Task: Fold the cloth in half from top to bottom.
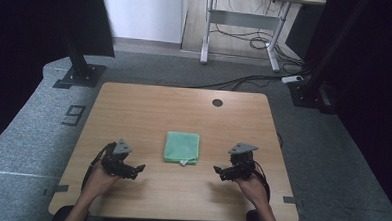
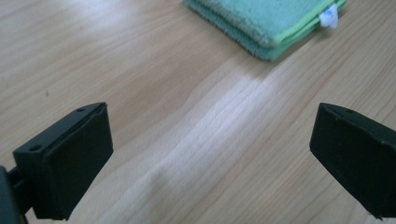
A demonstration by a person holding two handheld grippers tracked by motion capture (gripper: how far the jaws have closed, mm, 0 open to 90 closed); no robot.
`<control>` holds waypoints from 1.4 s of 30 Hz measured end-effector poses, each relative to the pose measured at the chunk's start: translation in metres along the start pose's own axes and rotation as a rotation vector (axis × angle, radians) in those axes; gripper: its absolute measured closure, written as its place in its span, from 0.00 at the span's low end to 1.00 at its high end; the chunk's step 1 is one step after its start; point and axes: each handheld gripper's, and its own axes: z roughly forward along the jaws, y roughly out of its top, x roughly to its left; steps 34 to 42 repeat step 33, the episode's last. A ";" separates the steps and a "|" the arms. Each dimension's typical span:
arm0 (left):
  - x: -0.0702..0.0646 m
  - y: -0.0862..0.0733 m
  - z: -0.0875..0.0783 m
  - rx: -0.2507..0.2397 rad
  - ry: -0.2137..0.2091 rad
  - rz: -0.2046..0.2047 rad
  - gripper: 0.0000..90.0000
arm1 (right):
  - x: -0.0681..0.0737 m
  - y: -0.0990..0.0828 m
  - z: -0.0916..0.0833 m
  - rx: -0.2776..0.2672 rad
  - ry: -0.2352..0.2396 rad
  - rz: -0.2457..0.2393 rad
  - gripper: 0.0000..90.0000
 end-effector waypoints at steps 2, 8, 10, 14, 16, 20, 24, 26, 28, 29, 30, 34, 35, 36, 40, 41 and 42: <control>0.002 -0.006 -0.001 0.003 0.001 -0.003 0.00 | -0.002 -0.005 0.000 0.003 -0.001 0.012 0.00; 0.006 -0.020 0.002 0.013 0.000 -0.015 0.00 | -0.007 -0.021 0.003 0.017 -0.007 0.040 0.00; 0.006 -0.023 0.005 0.023 -0.002 -0.018 0.00 | -0.008 -0.027 0.006 0.027 -0.007 0.051 0.00; 0.008 -0.029 0.011 0.038 -0.006 -0.023 0.00 | -0.010 -0.036 0.012 0.055 -0.002 0.064 0.00; 0.009 -0.031 0.013 0.045 -0.004 -0.027 0.00 | -0.011 -0.040 0.015 0.071 -0.002 0.069 0.00; 0.010 -0.035 0.017 0.056 -0.009 -0.034 0.00 | -0.012 -0.047 0.020 0.089 0.002 0.085 0.00; 0.010 -0.037 0.020 0.065 -0.014 -0.034 0.00 | -0.012 -0.051 0.022 0.076 -0.022 0.068 0.00; 0.010 -0.037 0.020 0.065 -0.013 -0.034 0.00 | -0.010 -0.052 0.023 0.064 -0.029 0.072 0.00; 0.010 -0.037 0.020 0.066 -0.013 -0.035 0.00 | -0.010 -0.053 0.023 0.048 -0.036 0.079 0.00; 0.010 -0.037 0.020 0.066 -0.012 -0.036 0.00 | -0.009 -0.054 0.024 0.038 -0.039 0.085 0.00; 0.010 -0.037 0.020 0.066 -0.012 -0.036 0.00 | -0.009 -0.054 0.024 0.036 -0.040 0.085 0.00; 0.009 -0.037 0.020 0.066 -0.006 -0.043 0.00 | -0.009 -0.054 0.024 0.035 -0.039 0.084 0.00; 0.009 -0.037 0.020 0.066 -0.006 -0.043 0.00 | -0.009 -0.054 0.024 0.035 -0.039 0.084 0.00; 0.009 -0.037 0.020 0.066 -0.006 -0.043 0.00 | -0.009 -0.054 0.024 0.035 -0.039 0.084 0.00; 0.009 -0.037 0.020 0.066 -0.006 -0.043 0.00 | -0.009 -0.054 0.024 0.035 -0.039 0.084 0.00; 0.009 -0.037 0.020 0.066 -0.006 -0.043 0.00 | -0.009 -0.054 0.024 0.035 -0.039 0.084 0.00; 0.009 -0.037 0.020 0.066 -0.006 -0.043 0.00 | -0.009 -0.054 0.024 0.035 -0.039 0.084 0.00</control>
